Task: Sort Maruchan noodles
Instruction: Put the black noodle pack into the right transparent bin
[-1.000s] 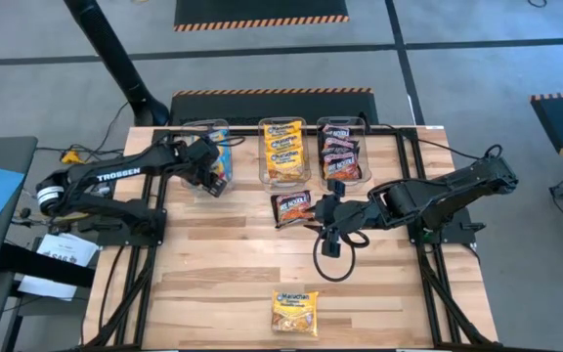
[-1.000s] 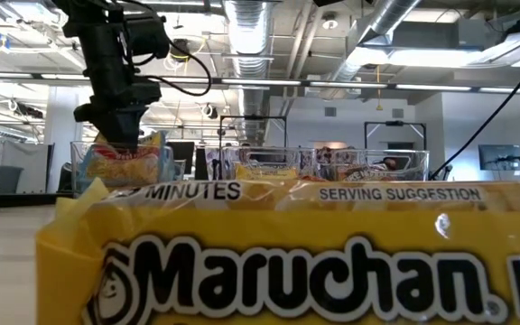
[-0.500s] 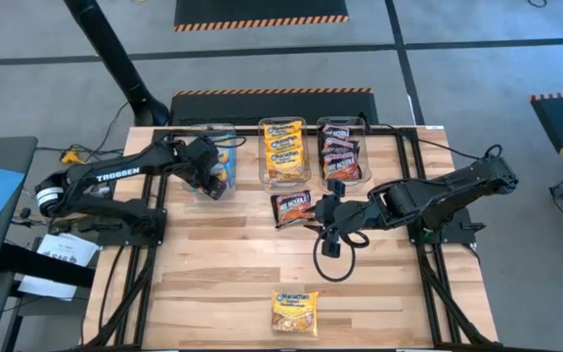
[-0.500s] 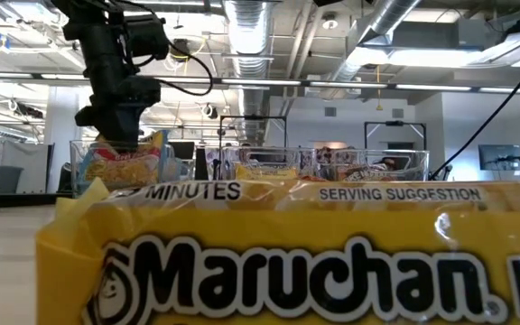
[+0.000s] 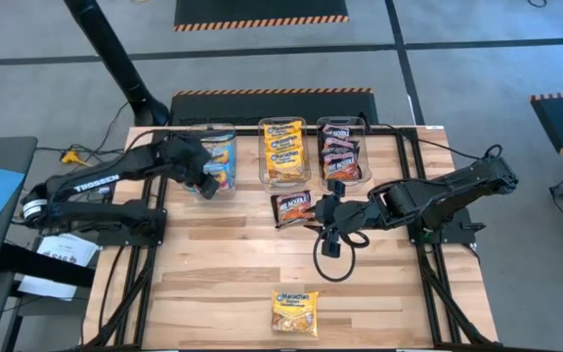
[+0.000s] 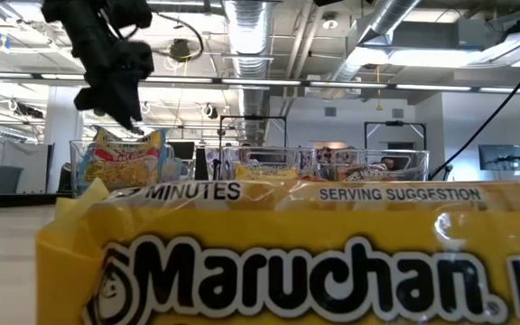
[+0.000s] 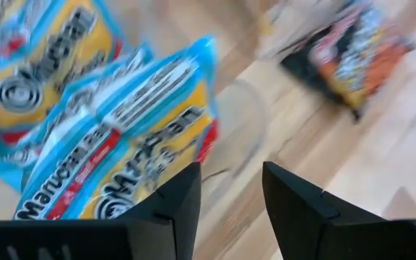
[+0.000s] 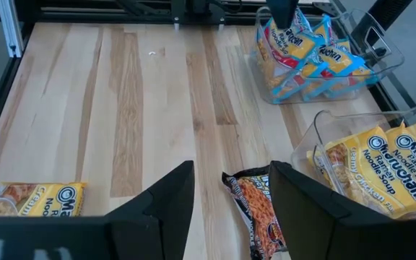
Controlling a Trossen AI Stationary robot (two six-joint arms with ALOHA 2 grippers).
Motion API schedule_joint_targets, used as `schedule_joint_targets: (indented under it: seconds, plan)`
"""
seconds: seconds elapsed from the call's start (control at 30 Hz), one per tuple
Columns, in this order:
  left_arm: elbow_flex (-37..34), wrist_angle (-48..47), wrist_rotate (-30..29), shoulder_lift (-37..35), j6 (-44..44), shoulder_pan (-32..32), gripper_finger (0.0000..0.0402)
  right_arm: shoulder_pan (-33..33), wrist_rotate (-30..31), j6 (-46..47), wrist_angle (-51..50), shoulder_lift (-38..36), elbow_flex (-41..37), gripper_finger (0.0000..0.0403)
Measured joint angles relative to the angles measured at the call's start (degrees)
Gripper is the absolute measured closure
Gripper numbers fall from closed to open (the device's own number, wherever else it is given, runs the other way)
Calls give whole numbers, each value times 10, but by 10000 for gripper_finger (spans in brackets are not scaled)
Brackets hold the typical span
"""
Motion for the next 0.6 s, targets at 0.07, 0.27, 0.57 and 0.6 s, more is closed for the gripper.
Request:
schedule_joint_targets:
  seconds: [0.07, 0.27, 0.57, 0.6]
  plan:
    - [0, 10, 0, -25, 0, -9, 266, 0, 0, 0, 0, 0, 0, 200]
    - [0, 40, 0, -86, -8, -53, 266, -9, 0, 0, -2, 0, 0, 200]
    - [0, 129, -9, -116, -51, -184, 266, -56, -73, 23, -43, 0, 0, 200]
    - [0, 145, -10, -116, -50, -199, 266, -61, -76, 25, -47, 0, 0, 200]
